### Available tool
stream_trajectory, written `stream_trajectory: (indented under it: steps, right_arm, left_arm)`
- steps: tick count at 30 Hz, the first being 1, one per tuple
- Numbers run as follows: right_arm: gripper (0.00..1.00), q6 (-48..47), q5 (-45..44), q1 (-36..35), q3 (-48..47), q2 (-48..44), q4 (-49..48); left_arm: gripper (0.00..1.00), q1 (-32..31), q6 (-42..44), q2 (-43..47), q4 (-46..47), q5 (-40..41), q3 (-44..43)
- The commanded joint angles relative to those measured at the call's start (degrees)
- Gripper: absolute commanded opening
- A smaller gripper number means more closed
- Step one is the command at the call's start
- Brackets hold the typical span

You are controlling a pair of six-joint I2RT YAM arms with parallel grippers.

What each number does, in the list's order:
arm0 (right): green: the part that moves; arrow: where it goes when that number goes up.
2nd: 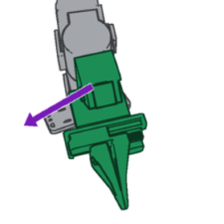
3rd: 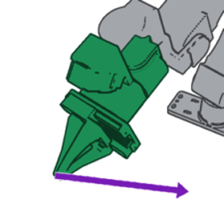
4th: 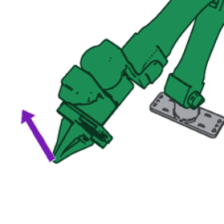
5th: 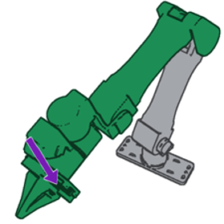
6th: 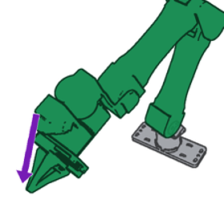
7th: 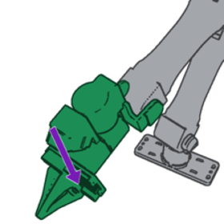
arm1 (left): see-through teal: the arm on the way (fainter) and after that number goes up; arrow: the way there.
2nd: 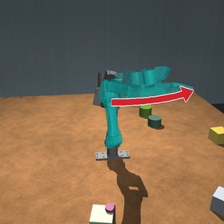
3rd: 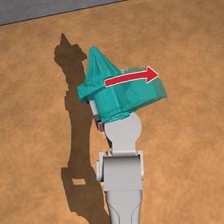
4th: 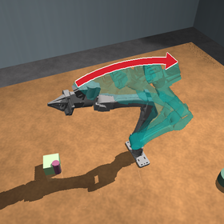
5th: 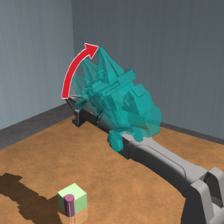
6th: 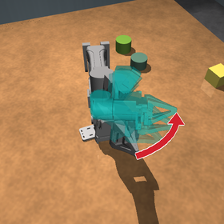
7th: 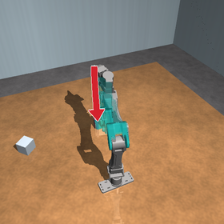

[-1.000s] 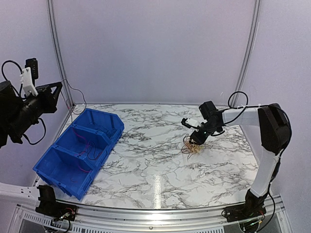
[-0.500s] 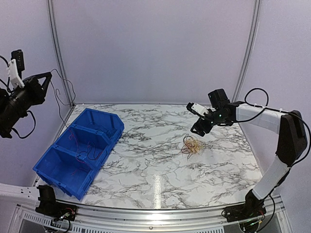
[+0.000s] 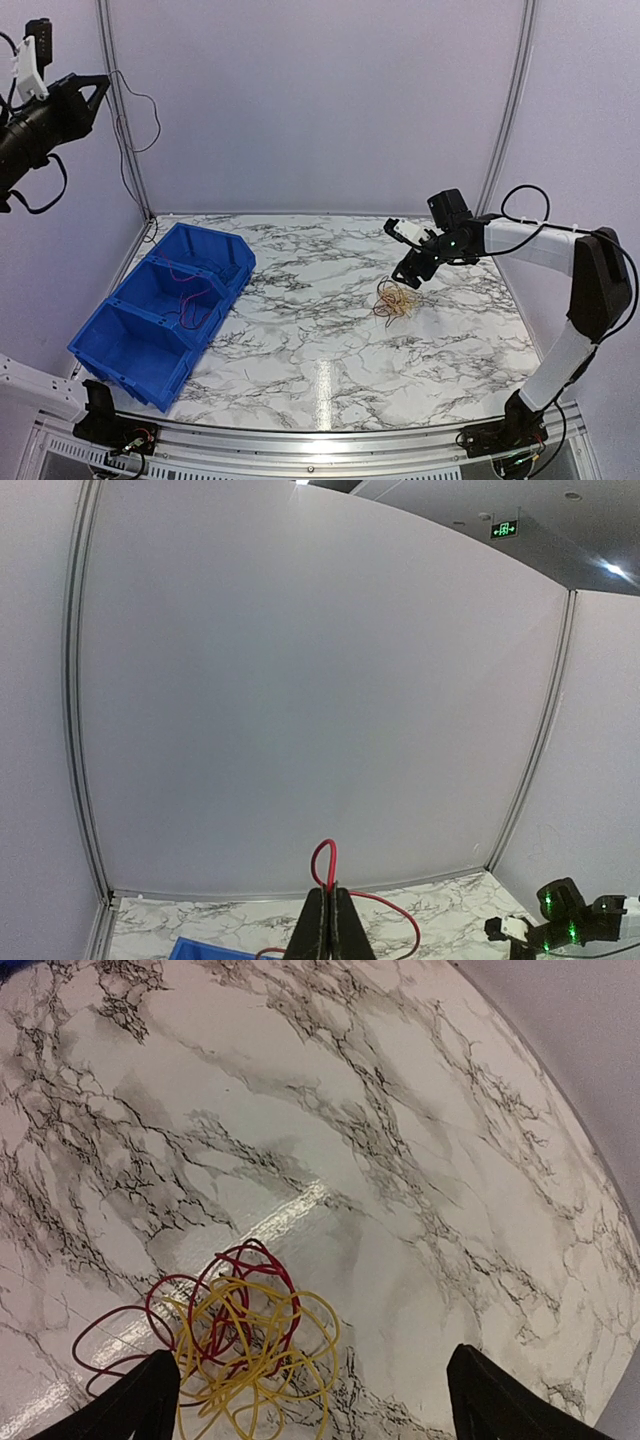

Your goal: Untangle the cables

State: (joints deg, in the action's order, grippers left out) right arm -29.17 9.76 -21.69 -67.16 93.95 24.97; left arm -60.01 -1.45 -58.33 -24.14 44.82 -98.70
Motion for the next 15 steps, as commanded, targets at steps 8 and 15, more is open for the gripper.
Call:
stream_trajectory:
  steps: [8,15]
  right_arm:
    - [0.98,-0.5,-3.9,0.3,1.6,1.0,-4.7]
    - [0.99,-0.9,-3.3,0.4,1.6,1.2,-4.5]
  left_arm:
    - [0.0,0.1,15.8,-5.5,2.4,9.8,0.6]
    - [0.0,8.3,18.1,-2.1,5.4,11.2,10.9]
